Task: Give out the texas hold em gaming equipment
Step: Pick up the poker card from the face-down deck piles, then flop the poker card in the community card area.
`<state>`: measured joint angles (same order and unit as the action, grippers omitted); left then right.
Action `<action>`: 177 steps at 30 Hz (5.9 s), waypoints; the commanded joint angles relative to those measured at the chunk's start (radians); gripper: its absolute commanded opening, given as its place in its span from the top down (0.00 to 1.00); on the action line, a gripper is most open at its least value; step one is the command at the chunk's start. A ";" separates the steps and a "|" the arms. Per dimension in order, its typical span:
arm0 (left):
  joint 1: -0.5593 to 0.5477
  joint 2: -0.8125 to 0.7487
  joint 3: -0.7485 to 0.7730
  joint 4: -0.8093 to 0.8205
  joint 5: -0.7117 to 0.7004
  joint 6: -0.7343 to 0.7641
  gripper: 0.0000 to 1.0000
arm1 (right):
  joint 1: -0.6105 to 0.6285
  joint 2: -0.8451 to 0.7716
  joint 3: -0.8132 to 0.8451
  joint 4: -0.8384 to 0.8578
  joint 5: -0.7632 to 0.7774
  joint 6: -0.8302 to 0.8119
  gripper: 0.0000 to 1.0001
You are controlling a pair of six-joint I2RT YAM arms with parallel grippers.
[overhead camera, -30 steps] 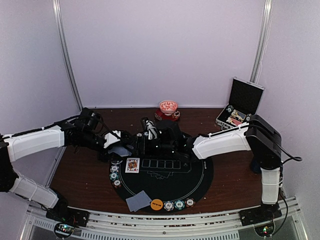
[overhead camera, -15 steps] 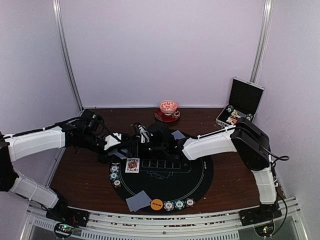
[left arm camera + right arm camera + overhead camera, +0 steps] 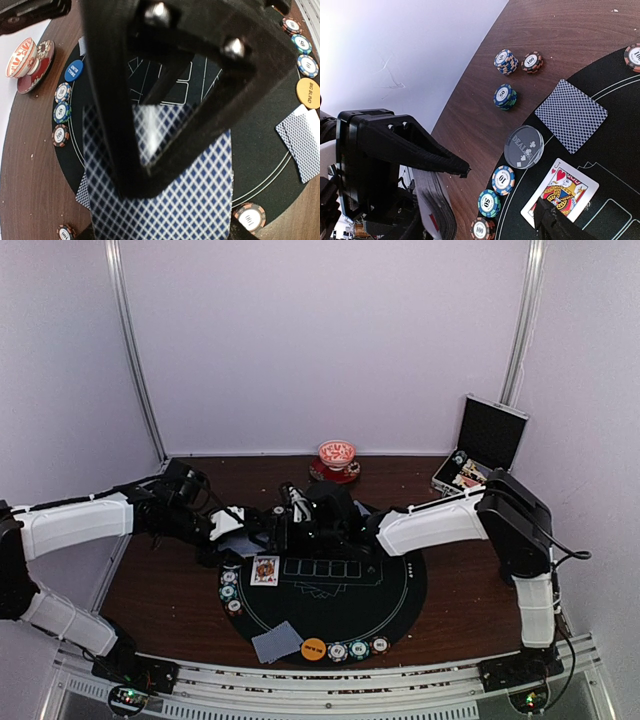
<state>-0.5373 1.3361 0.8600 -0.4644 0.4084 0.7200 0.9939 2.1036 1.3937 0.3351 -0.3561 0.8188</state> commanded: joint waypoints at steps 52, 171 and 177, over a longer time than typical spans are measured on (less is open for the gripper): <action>0.085 0.041 0.057 0.068 0.009 -0.097 0.40 | 0.233 -0.046 0.077 -0.627 1.257 -0.566 1.00; 0.093 0.034 0.060 0.066 0.020 -0.097 0.40 | 0.365 -0.022 0.060 -0.537 1.062 -0.949 0.32; 0.092 0.028 0.058 0.063 0.032 -0.095 0.40 | 0.333 -0.172 -0.049 -0.507 0.940 -0.806 0.22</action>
<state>-0.4522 1.3754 0.8906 -0.4335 0.4088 0.6296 1.3483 2.0304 1.4033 -0.1867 0.6552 -0.1123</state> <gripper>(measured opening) 0.607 0.764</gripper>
